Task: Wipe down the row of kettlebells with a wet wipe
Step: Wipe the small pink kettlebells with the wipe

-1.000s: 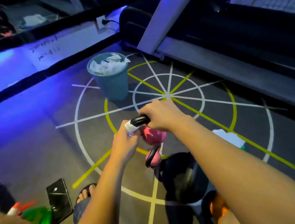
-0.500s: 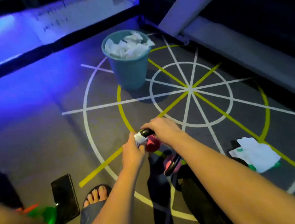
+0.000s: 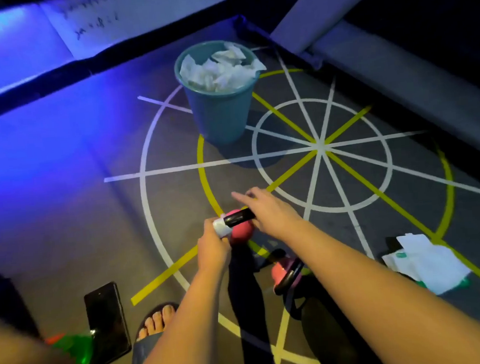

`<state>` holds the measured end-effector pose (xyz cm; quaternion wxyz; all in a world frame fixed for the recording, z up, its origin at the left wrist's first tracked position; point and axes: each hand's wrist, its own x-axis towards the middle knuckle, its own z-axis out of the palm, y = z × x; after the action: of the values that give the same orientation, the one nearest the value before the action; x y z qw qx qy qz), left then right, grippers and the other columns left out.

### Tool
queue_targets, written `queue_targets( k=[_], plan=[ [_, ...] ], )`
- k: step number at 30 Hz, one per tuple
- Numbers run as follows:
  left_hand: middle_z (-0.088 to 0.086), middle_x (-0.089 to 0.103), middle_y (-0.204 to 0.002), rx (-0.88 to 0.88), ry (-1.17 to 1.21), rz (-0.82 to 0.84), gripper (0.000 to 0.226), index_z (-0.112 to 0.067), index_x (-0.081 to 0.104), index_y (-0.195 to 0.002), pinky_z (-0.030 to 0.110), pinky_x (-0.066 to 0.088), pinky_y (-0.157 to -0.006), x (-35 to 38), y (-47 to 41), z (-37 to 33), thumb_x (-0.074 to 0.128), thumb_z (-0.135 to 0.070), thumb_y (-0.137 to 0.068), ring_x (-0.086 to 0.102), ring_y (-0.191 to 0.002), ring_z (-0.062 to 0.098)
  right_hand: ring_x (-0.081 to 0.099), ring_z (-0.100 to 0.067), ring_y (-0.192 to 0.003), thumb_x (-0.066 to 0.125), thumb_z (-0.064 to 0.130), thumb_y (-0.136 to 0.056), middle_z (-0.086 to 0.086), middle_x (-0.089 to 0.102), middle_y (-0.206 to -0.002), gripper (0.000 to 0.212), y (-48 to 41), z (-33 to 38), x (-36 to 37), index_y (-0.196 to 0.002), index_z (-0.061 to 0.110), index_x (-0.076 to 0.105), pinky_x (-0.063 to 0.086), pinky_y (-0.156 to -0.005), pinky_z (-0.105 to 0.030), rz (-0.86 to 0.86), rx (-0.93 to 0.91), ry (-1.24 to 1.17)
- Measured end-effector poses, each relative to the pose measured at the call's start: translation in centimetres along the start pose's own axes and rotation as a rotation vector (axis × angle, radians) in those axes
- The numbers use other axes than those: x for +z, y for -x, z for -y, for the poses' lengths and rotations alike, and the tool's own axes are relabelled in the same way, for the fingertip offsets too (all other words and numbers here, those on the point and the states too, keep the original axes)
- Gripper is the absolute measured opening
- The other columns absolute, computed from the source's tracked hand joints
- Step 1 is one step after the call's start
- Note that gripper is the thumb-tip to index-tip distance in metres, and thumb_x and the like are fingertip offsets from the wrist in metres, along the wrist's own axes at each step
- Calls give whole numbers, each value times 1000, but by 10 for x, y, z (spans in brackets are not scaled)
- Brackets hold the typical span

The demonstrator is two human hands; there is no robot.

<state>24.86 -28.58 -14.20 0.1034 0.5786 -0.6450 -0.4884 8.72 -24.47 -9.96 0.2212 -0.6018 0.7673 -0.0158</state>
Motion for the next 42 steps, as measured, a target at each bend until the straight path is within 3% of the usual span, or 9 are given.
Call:
queue_targets(
  k=[3, 8, 11, 14, 17, 26, 33, 37, 42],
  plan=[
    [20, 67, -114, -99, 2, -9, 32, -13, 52, -130, 35, 41, -74, -1, -3, 12, 56, -26, -101, 62, -109, 41, 41, -30, -135, 59, 13, -92, -7, 37, -149, 73, 14, -19, -11, -156, 22, 25, 43, -106, -44, 7, 166, -57],
    [18, 70, -114, -137, -73, -7, 34, -13, 64, -125, 38, 47, -80, -14, -8, 28, 66, -24, -93, 63, -107, 40, 53, -32, -127, 60, 11, -91, -11, 53, -139, 57, 62, -37, -2, -145, 22, 47, 47, -103, -42, 495, 184, 117],
    [20, 71, -111, -153, -93, -3, 32, -4, 68, -117, 38, 48, -77, -16, -1, 25, 68, -24, -92, 64, -106, 42, 58, -30, -116, 70, 15, -85, -9, 61, -126, 54, 79, -38, 10, -136, 23, 55, 49, -95, -37, 571, 129, 180],
    [19, 74, -96, -191, -52, 68, 38, -6, 72, -101, 40, 52, -69, -11, 16, 23, 74, -33, -75, 69, -95, 41, 62, -28, -103, 76, 35, -79, -5, 64, -109, 37, 85, -36, 20, -113, 24, 65, 54, -86, -39, 497, 107, 279],
    [12, 75, -85, -115, -9, 114, 44, -17, 74, -93, 41, 53, -65, 0, 27, 32, 66, -46, -60, 72, -82, 35, 63, -28, -106, 71, 40, -84, -4, 64, -111, 32, 91, -33, 28, -112, 25, 64, 54, -86, -40, 449, 107, 330],
    [4, 75, -85, 81, 82, 97, 26, -21, 71, -95, 37, 58, -71, -22, 81, -24, 55, -24, -76, 72, -82, 24, 64, -31, -109, 66, 49, -86, -6, 65, -115, 42, 115, -14, 13, -117, 22, 62, 49, -81, -38, 353, 81, 431],
    [-3, 68, -86, 342, 59, 41, 13, -34, 65, -86, 38, 49, -71, -38, 144, -130, 54, -32, -92, 64, -86, 26, 64, -30, -105, 51, 32, -97, -3, 65, -113, 19, 190, -6, -101, -115, 26, 55, 44, -73, -38, 13, 99, 390],
    [-8, 63, -80, 450, 134, 95, 12, -29, 59, -80, 33, 40, -62, -24, 183, -172, 58, -33, -91, 55, -75, 12, 62, -34, -103, 54, 35, -96, -6, 63, -111, 18, 237, -17, -138, -111, 25, 53, 41, -70, -36, -147, 202, 268],
    [-5, 70, -93, 637, 117, 206, 13, -28, 64, -94, 34, 47, -76, 11, 227, -181, 54, -37, -97, 64, -94, 17, 63, -39, -97, 52, 25, -93, -14, 65, -107, 15, 292, -25, -137, -105, 16, 55, 49, -73, -41, -270, 306, 97]
  ],
)
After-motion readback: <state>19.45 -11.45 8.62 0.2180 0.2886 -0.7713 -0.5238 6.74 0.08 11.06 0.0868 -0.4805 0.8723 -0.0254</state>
